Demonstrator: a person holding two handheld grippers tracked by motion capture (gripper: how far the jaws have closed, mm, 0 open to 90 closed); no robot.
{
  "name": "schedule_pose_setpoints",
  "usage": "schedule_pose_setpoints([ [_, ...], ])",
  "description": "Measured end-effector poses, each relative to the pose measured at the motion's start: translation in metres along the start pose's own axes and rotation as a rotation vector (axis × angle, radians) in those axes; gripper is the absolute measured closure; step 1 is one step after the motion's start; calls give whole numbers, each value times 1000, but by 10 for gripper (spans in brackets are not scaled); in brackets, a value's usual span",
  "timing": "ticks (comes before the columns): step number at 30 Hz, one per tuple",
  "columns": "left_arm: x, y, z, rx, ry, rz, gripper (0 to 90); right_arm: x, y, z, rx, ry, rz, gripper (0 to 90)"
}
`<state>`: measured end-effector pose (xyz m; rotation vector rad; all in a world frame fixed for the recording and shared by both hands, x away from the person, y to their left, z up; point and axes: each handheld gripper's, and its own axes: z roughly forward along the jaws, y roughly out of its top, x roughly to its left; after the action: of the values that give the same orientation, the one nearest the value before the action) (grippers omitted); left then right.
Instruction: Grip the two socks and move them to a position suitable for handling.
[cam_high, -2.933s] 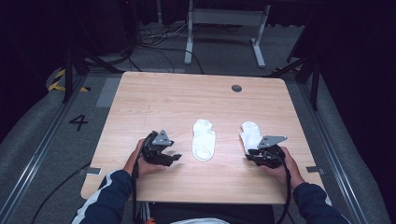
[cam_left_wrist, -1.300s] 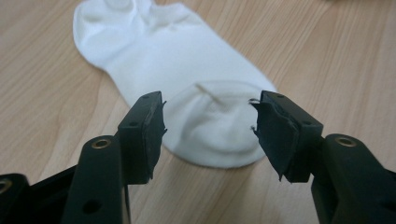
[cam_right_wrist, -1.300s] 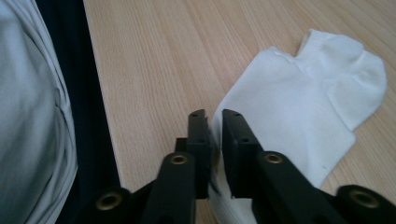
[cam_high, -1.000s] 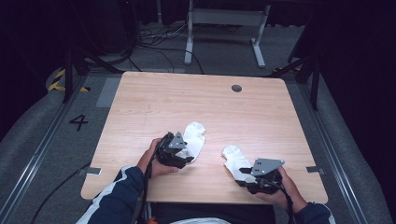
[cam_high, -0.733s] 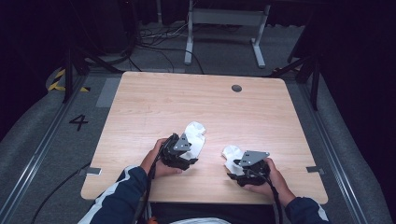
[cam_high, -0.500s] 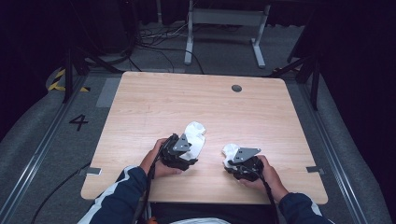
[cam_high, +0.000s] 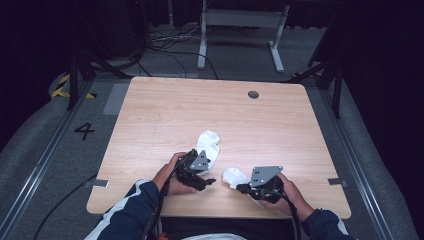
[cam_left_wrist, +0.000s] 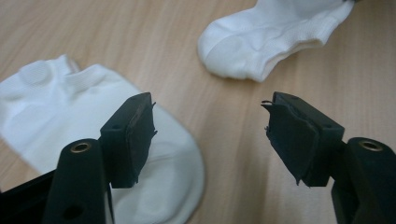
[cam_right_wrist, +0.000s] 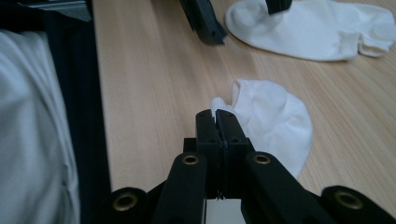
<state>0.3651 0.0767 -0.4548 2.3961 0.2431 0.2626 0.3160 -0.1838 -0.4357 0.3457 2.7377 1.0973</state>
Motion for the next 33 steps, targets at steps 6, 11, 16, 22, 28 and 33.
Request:
schedule_pose_setpoints([
  [6,-15,10,11,2,-61,83,271,9,6,-13,-47,33,-36,897],
  [11,-26,15,23,22,-104,140,251,8,9,-23,-94,40,-20,897],
  [16,-29,17,32,30,-124,143,268,6,9,-26,-110,41,-13,897],
  [22,-25,15,29,6,-111,128,457,2,5,-26,-119,42,19,896],
  [28,-18,13,14,-39,-119,115,694,-9,-2,-26,-129,15,73,883],
  [33,-13,12,7,-52,-109,104,766,-22,-11,-23,-99,-55,106,848],
])
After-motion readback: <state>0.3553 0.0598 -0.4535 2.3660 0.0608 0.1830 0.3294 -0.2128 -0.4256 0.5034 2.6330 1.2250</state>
